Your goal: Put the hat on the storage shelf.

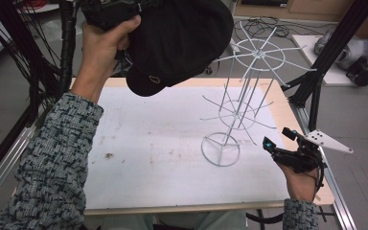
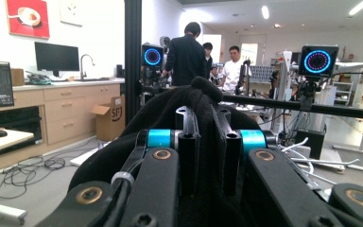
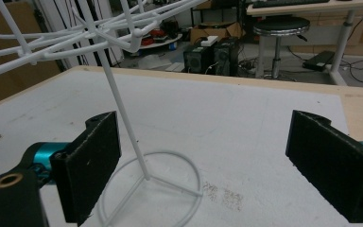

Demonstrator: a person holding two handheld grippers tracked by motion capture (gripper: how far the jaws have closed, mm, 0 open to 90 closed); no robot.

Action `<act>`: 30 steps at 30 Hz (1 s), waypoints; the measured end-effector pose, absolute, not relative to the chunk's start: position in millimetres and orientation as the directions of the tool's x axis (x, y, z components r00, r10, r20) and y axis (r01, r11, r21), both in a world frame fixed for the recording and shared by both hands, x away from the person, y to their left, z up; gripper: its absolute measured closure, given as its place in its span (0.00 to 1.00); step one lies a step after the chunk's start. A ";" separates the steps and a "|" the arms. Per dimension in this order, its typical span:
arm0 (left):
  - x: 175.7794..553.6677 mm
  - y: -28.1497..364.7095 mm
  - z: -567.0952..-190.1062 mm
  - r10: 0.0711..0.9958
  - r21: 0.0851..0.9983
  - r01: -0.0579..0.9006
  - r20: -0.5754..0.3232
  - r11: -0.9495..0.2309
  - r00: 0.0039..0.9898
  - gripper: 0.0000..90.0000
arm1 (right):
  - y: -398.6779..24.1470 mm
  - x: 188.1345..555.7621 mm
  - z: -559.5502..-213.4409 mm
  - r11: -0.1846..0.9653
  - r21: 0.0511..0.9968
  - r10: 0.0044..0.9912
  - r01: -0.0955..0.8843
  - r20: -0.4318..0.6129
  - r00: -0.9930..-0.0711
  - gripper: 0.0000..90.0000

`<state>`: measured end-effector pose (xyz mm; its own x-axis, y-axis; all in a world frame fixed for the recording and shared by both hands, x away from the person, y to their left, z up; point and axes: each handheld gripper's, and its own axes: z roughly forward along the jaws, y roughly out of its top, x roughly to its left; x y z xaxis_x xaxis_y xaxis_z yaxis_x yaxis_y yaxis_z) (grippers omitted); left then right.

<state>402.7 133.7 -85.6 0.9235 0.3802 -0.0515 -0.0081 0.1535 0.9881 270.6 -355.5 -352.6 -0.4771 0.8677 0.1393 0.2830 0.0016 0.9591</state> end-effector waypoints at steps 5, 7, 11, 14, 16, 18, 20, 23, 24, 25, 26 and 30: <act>405.4 133.5 -89.6 0.374 0.989 0.005 -0.061 0.150 0.926 0.92 | -354.6 270.8 -352.6 0.004 0.958 0.866 0.288 0.140 -0.480 0.11; 406.1 134.3 -91.1 0.370 0.989 0.011 -0.064 0.146 0.927 0.92 | -354.5 270.7 -352.7 0.002 0.957 0.866 0.289 0.143 -0.478 0.11; 406.8 134.9 -92.6 0.370 0.992 0.014 -0.060 0.124 0.927 0.91 | -354.1 270.7 -352.5 0.002 0.958 0.867 0.287 0.141 -0.478 0.11; 407.1 134.7 -93.1 0.370 0.993 0.018 -0.059 0.113 0.927 0.91 | -353.6 271.2 -352.6 0.005 0.959 0.865 0.285 0.139 -0.481 0.11; 407.8 134.9 -93.9 0.371 0.995 0.020 -0.057 0.103 0.927 0.91 | -353.2 271.1 -352.8 0.006 0.957 0.865 0.290 0.140 -0.482 0.11; 408.3 134.8 -95.1 0.374 0.996 0.022 -0.054 0.091 0.926 0.91 | -352.8 271.4 -352.9 0.007 0.958 0.865 0.288 0.139 -0.482 0.11; 408.9 134.8 -96.4 0.371 0.997 0.021 -0.048 0.075 0.927 0.91 | -352.8 271.3 -352.9 0.005 0.958 0.864 0.288 0.141 -0.483 0.11; 410.8 134.8 -98.3 0.373 0.998 0.026 -0.045 0.057 0.927 0.91 | -353.3 271.1 -353.0 -0.001 0.957 0.864 0.291 0.147 -0.482 0.11; 411.3 134.9 -98.9 0.372 0.998 0.026 -0.044 0.054 0.927 0.91 | -353.5 271.2 -353.2 0.000 0.957 0.864 0.291 0.146 -0.481 0.11; 411.7 134.8 -99.5 0.371 0.998 0.026 -0.043 0.052 0.928 0.91 | -353.5 271.2 -353.3 0.000 0.956 0.864 0.292 0.147 -0.482 0.11; 412.2 134.6 -100.1 0.371 0.999 0.025 -0.041 0.047 0.928 0.91 | -353.4 271.3 -353.2 0.002 0.957 0.865 0.292 0.145 -0.481 0.11; 413.4 132.6 -102.2 0.385 0.999 0.028 -0.034 0.022 0.922 0.90 | -353.0 271.9 -353.3 0.006 0.958 0.864 0.286 0.139 -0.484 0.11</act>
